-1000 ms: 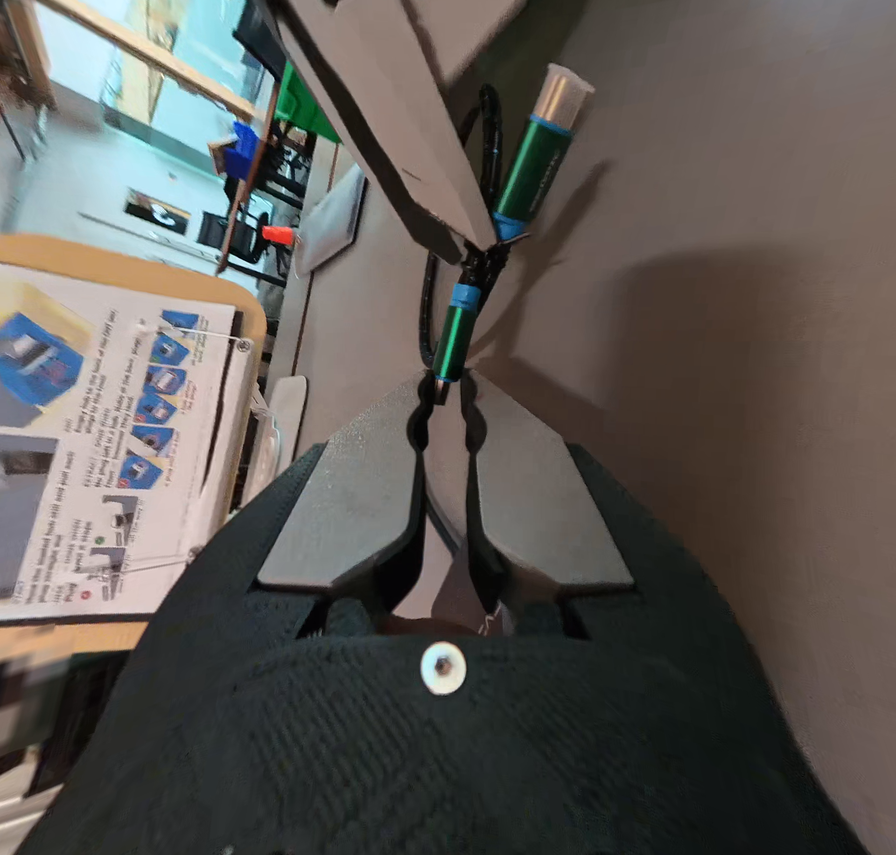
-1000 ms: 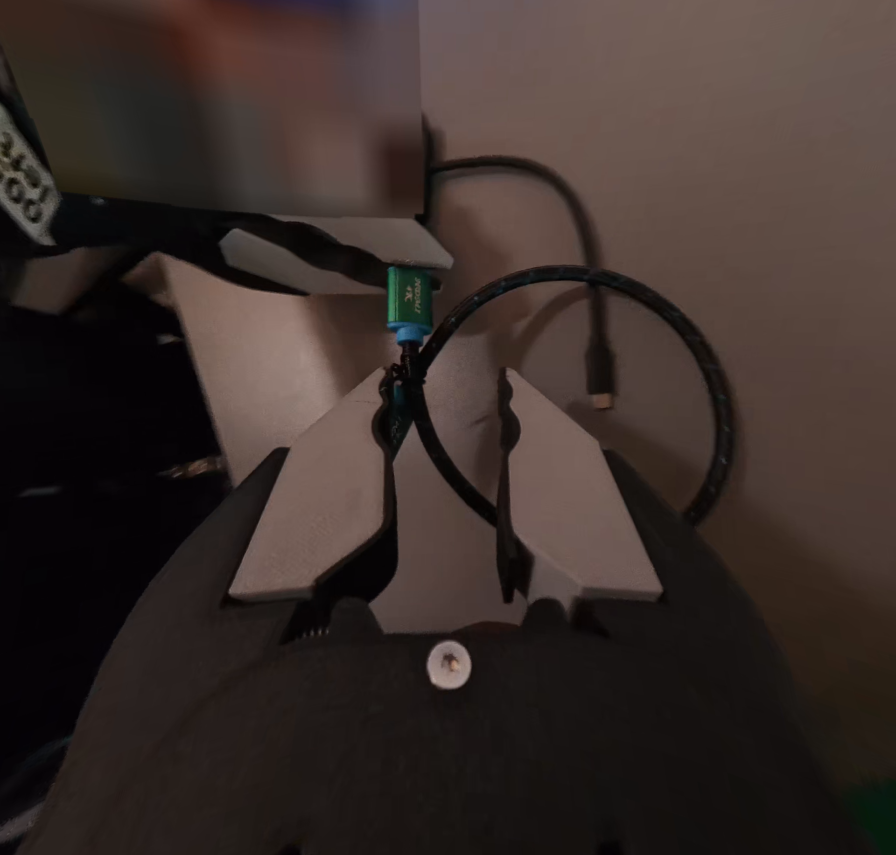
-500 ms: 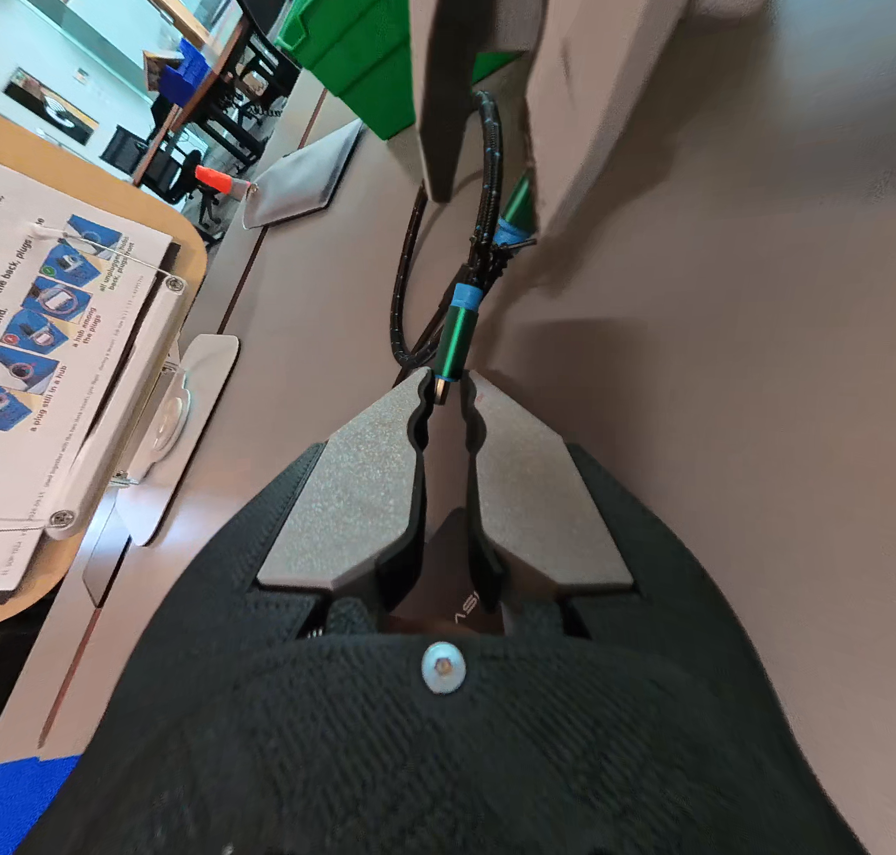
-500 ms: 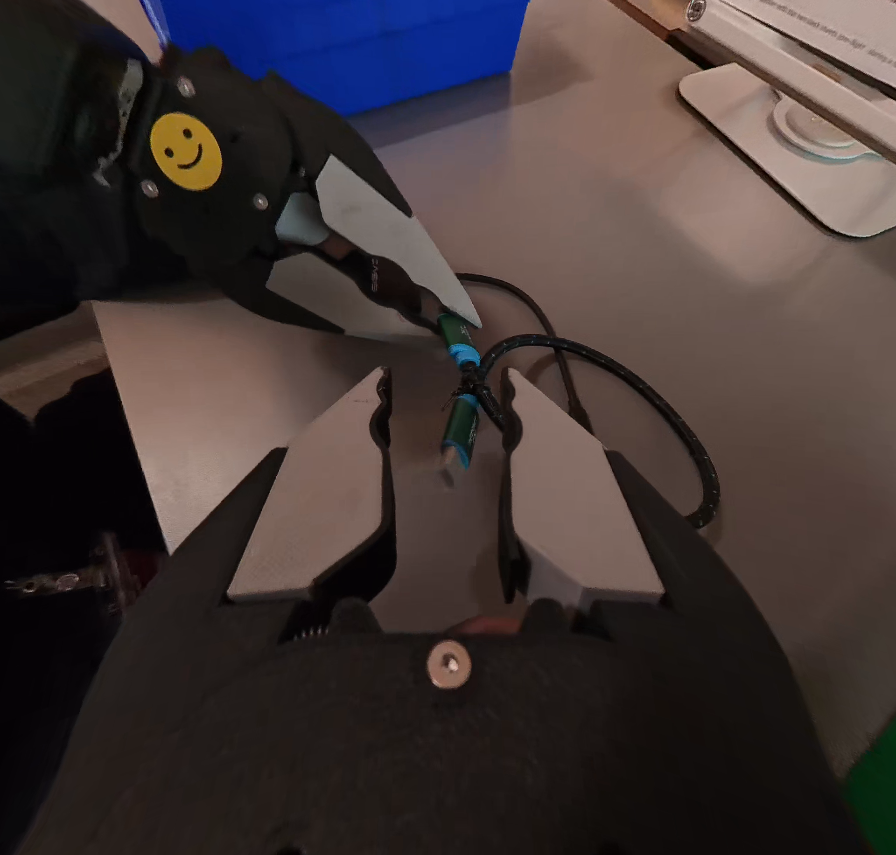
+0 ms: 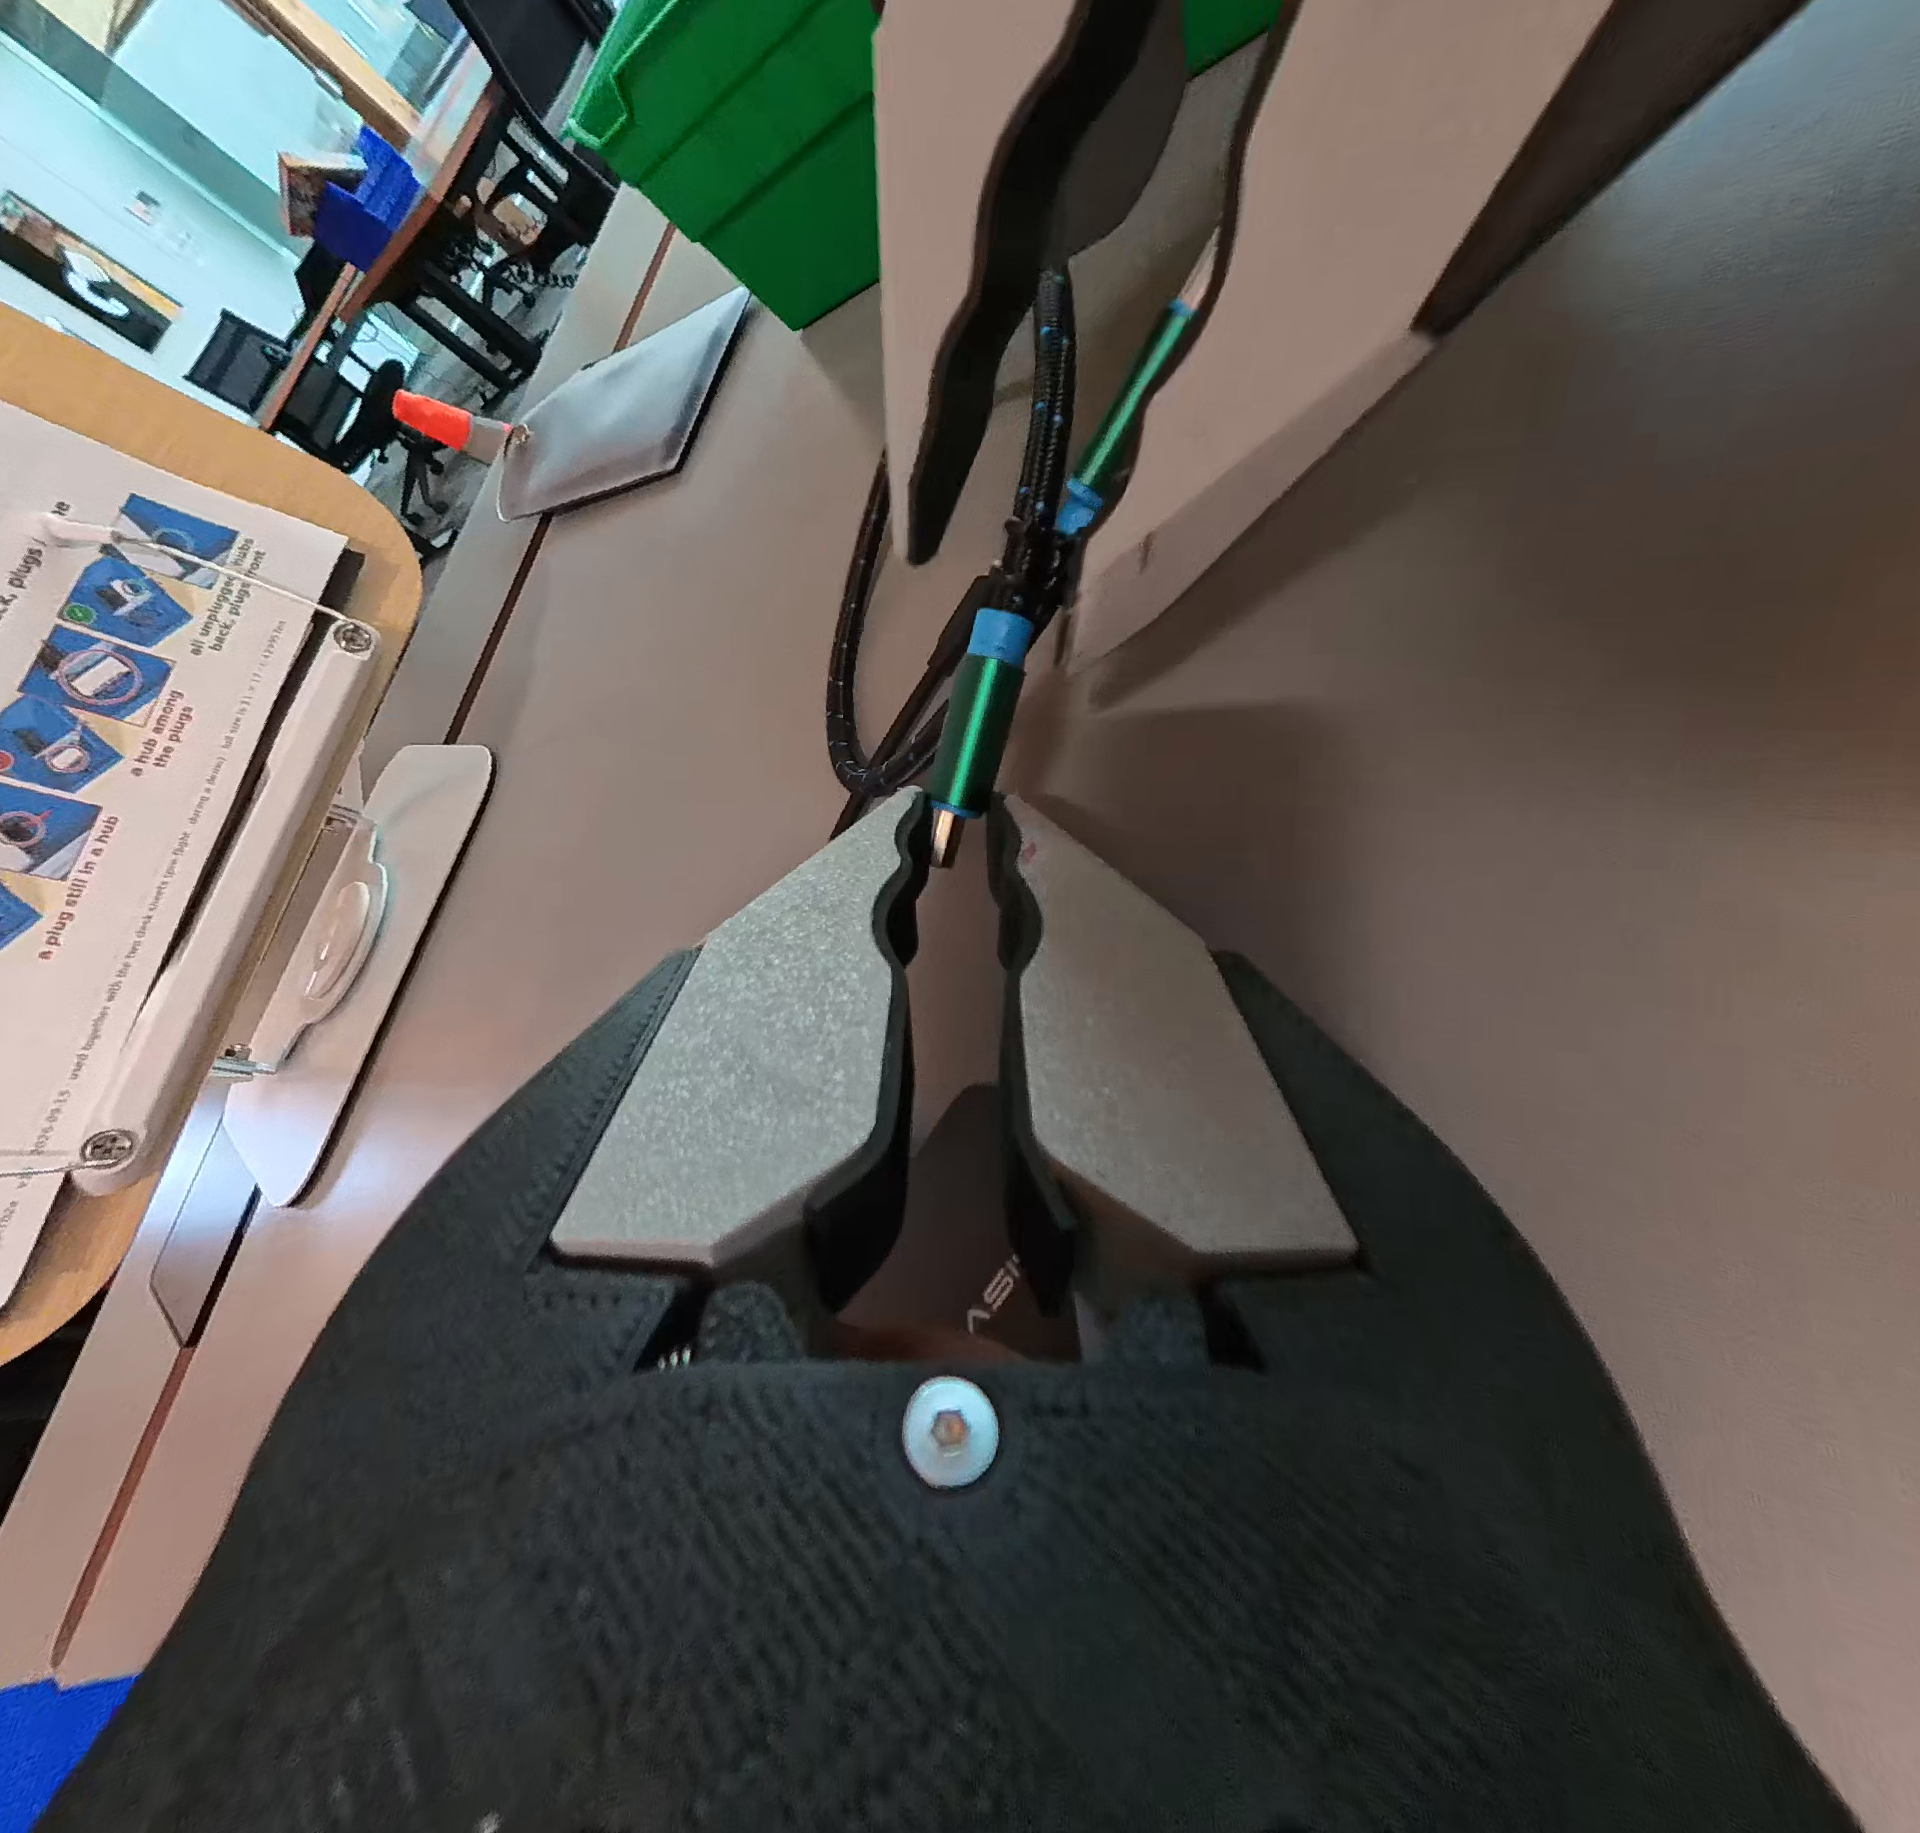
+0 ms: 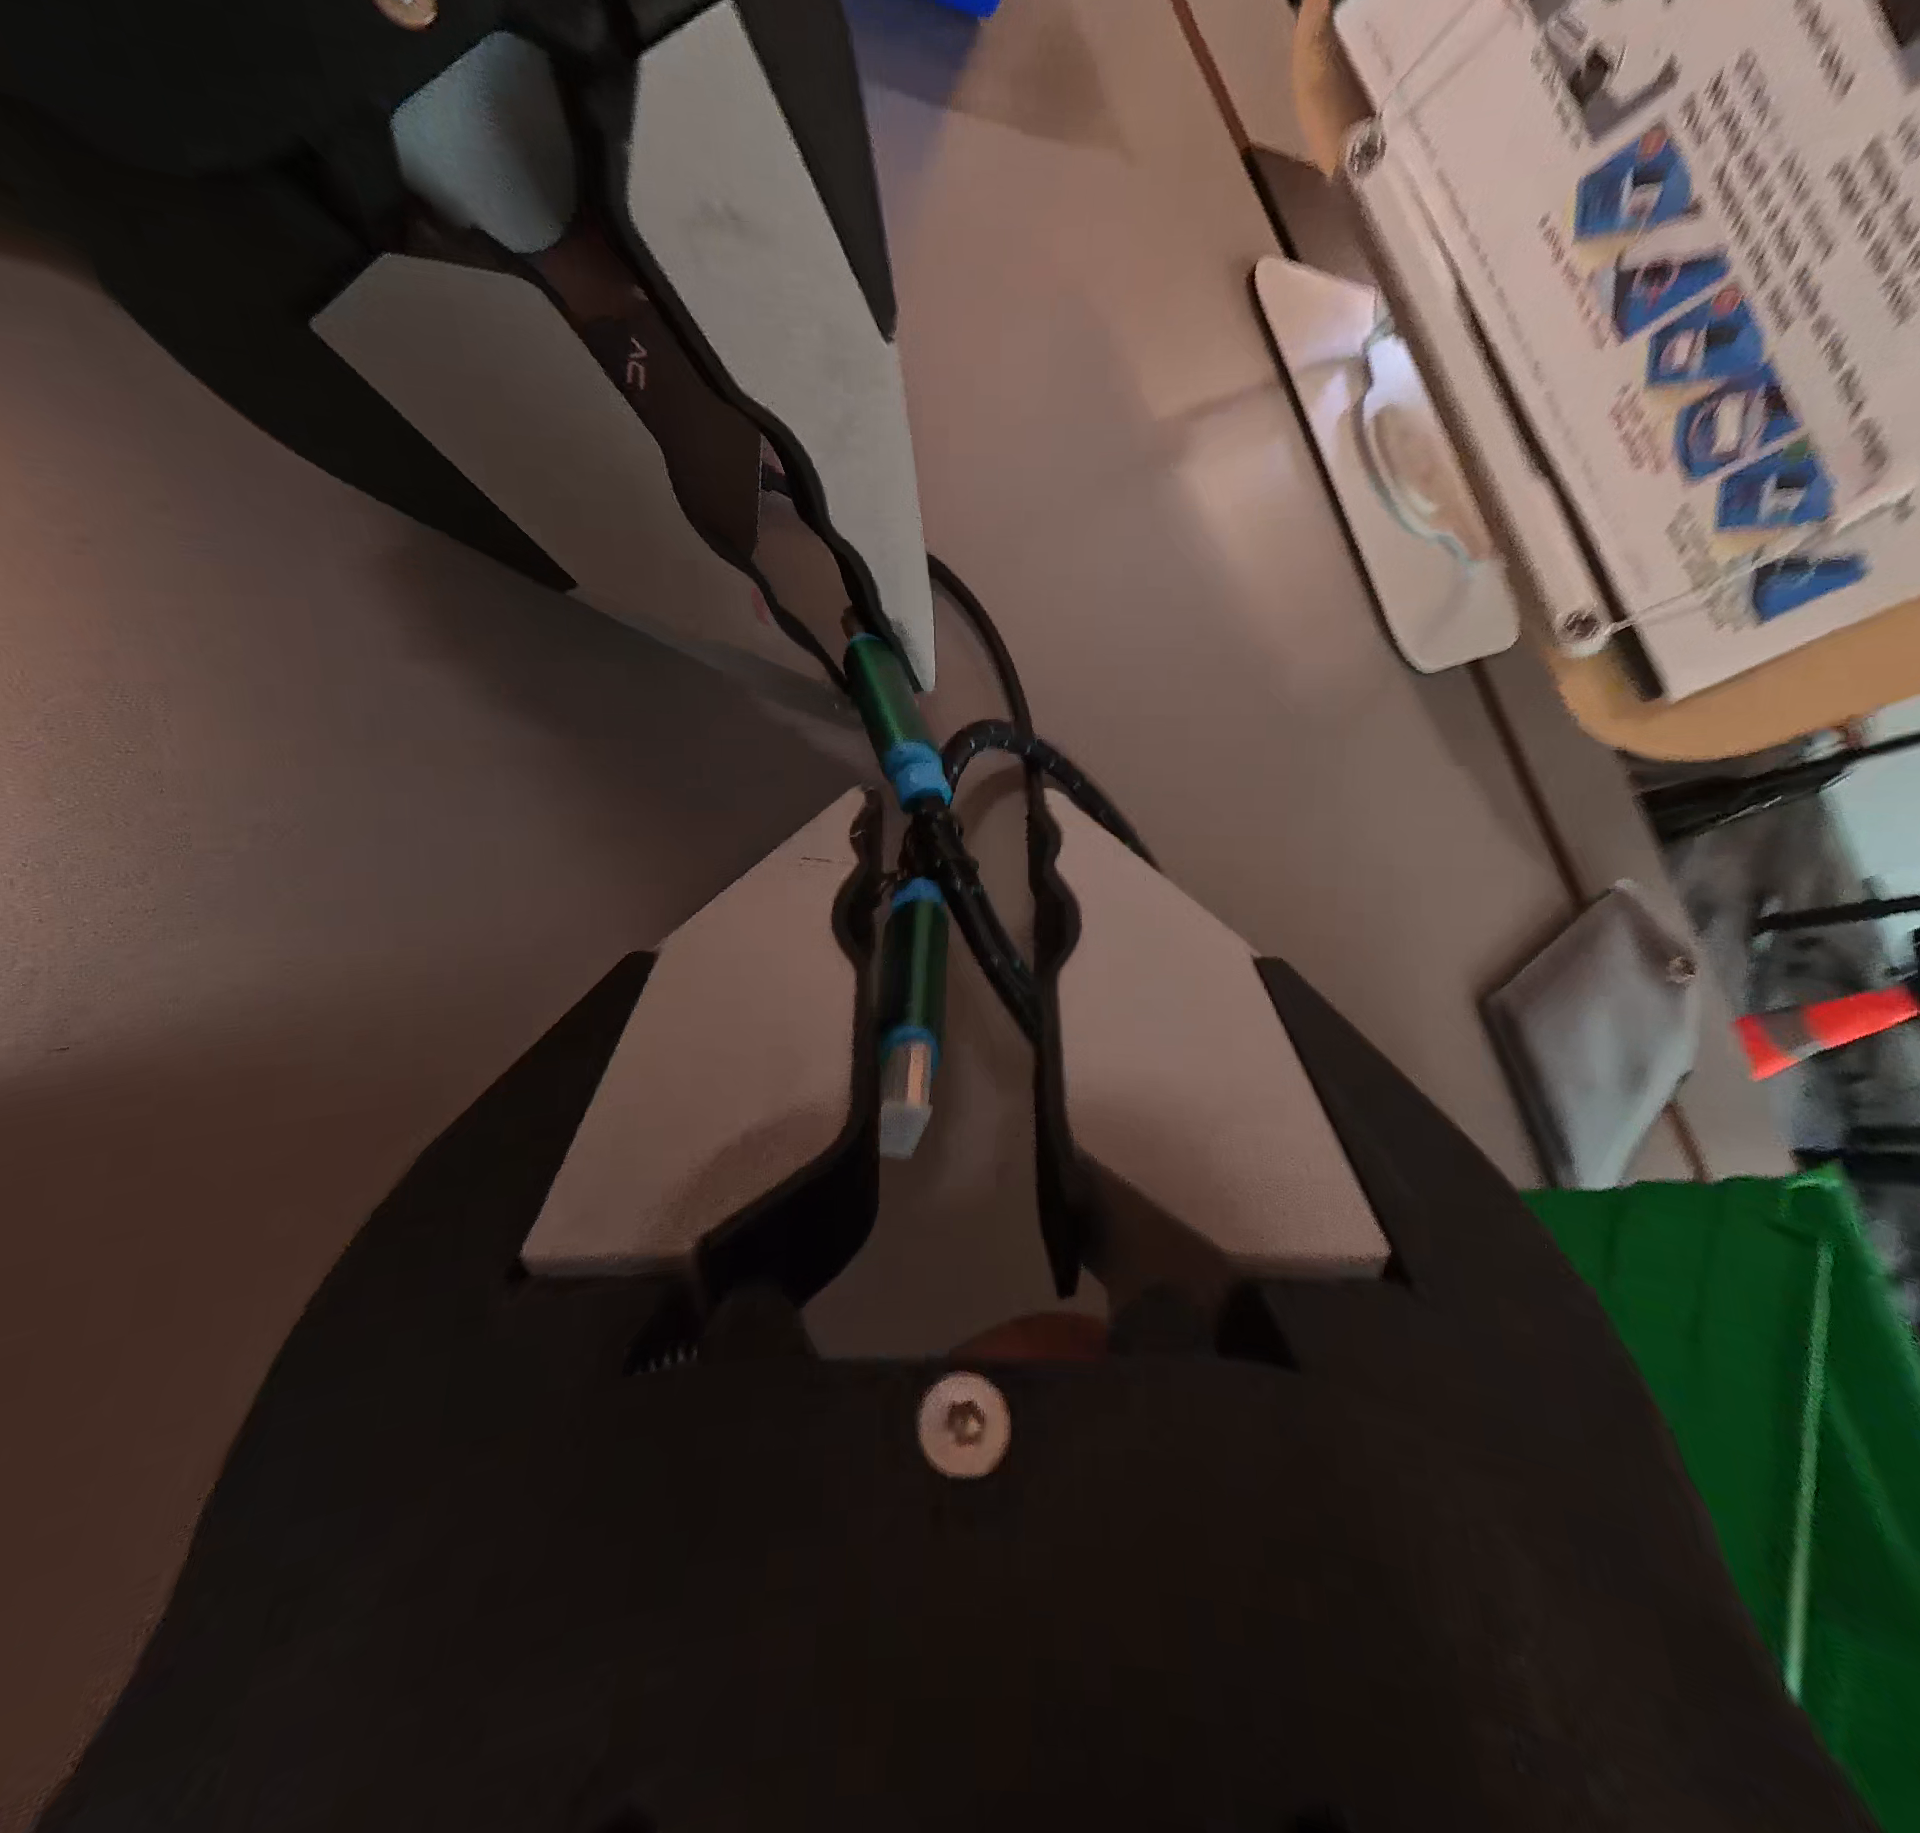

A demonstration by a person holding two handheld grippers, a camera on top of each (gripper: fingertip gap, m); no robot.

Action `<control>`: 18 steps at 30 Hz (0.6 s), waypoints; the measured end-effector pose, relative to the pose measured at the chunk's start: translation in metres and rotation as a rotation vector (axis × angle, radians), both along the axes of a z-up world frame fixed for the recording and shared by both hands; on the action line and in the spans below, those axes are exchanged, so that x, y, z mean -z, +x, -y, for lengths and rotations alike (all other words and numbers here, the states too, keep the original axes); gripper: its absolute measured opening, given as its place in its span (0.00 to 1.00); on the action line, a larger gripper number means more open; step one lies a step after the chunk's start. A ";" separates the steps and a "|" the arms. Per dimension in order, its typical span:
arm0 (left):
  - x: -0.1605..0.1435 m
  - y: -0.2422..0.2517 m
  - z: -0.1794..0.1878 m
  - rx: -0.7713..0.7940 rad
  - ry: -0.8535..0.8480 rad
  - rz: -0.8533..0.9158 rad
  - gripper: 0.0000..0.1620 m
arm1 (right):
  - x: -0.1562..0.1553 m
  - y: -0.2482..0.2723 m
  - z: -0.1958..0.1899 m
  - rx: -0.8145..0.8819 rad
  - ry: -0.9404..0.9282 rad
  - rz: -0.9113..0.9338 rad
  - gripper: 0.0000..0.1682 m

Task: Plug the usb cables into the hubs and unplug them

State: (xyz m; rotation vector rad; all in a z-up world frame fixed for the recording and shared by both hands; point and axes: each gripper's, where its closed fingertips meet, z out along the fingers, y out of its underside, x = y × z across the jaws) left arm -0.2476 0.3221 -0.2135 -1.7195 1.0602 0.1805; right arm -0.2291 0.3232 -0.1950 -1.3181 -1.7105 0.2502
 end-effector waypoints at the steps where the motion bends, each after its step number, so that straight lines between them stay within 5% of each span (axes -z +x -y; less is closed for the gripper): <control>1: 0.000 0.002 0.001 0.011 0.006 -0.004 0.05 | 0.001 -0.003 0.001 -0.023 0.046 0.003 0.11; 18: 0.000 0.007 0.007 0.076 0.026 -0.017 0.05 | 0.009 -0.011 0.014 -0.263 0.086 -0.051 0.05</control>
